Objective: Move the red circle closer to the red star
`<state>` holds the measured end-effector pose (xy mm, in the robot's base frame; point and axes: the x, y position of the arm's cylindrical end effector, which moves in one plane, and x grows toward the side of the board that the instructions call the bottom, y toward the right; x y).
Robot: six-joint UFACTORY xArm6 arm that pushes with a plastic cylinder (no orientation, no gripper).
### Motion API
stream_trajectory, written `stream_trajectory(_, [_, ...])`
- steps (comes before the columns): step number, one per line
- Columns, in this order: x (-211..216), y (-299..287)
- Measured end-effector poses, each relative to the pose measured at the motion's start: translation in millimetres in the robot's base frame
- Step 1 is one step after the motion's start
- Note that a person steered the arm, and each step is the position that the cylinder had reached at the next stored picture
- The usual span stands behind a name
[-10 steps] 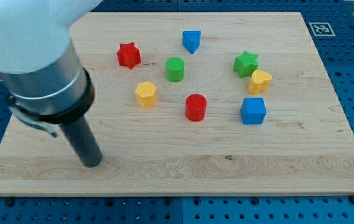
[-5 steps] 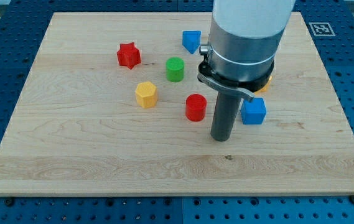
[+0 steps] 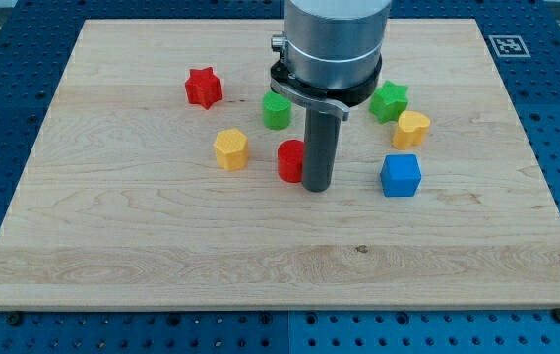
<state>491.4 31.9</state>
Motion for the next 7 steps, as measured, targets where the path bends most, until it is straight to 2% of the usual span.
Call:
stream_trajectory(1, [-2, -9])
stream_trajectory(3, [-45, -14])
stream_trajectory(4, [-63, -37])
stream_trajectory(5, [-68, -66])
stream_trajectory(7, [-49, -70])
